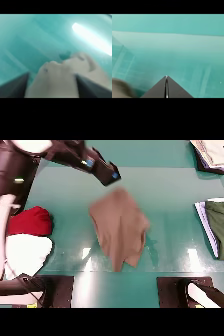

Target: Fold the shirts.

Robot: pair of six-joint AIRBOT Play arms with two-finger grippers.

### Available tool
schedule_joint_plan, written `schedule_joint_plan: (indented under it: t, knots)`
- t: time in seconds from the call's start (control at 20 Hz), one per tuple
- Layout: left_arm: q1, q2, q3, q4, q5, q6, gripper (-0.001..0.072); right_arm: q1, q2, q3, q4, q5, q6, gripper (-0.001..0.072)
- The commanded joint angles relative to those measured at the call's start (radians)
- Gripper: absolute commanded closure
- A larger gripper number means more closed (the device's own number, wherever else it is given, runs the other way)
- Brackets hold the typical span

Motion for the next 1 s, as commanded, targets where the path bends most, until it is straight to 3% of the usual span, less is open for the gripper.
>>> schedule_joint_plan:
  t: [0.0,0.15,0.25,0.55,0.95]
  knots:
    - [0.038,-0.103,-0.022,0.019,-0.039,-0.065,0.0057,0.001,-0.001,0.003,0.000,0.037,0.000,0.0694]
    - [0.178,-0.089,-0.023,0.020,-0.209,-0.090,0.0058,0.001,0.000,0.003,-0.006,0.041,0.000,0.0694]
    - [0.265,-0.083,-0.066,-0.004,-0.240,-0.108,0.0057,0.001,-0.001,0.003,-0.006,0.050,0.000,0.0694]
    - [0.296,-0.156,-0.368,-0.176,0.006,-0.056,0.0057,0.001,-0.002,0.001,-0.006,0.077,0.000,0.0694]
    - [0.230,-0.360,-0.377,-0.373,0.184,0.009,0.0059,0.001,-0.003,0.000,-0.008,0.163,0.000,0.0694]
